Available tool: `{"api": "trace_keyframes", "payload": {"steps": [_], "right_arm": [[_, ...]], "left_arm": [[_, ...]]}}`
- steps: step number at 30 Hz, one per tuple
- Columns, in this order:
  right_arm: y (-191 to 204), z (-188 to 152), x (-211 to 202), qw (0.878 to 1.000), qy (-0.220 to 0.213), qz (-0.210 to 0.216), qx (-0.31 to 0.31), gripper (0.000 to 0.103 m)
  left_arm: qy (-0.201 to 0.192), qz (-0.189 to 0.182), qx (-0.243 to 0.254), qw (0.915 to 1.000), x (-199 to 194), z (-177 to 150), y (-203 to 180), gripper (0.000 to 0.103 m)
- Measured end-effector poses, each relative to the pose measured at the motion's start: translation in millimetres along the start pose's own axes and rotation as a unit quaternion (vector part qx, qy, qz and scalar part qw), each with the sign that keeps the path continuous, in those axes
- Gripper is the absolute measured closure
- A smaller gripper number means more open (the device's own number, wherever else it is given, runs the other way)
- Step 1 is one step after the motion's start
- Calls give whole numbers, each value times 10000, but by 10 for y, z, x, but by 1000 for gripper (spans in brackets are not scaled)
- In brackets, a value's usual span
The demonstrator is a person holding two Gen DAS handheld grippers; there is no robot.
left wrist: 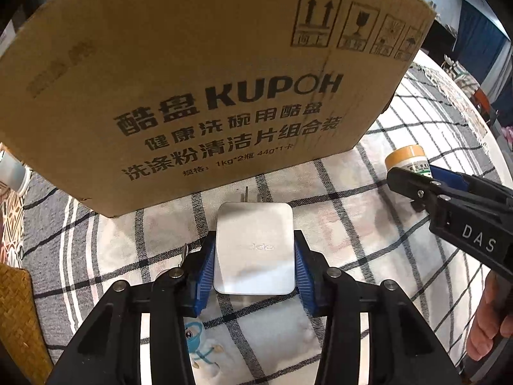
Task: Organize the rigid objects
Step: 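Close the left gripper on the white charger while the right gripper grasps the jar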
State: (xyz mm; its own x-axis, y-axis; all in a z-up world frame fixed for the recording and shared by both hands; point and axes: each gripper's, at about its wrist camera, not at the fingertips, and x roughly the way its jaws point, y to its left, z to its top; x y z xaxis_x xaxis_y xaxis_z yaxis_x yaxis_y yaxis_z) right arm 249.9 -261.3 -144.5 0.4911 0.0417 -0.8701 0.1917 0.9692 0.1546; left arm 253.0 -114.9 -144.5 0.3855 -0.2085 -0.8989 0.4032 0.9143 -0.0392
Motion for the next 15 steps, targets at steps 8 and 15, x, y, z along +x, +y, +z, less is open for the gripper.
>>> {"api": "trace_keyframes", "payload": {"steps": [8,15], "right_arm": [[82,-40,-250,9996,-220,148,-34,59],[126,-54,-458,9988,-407,247,-93,61]], "left_arm": [[-274,-7,-138,9995,-270,-28,6,59],[-567,82,-144,9983,-551,-18,-55,59]]}}
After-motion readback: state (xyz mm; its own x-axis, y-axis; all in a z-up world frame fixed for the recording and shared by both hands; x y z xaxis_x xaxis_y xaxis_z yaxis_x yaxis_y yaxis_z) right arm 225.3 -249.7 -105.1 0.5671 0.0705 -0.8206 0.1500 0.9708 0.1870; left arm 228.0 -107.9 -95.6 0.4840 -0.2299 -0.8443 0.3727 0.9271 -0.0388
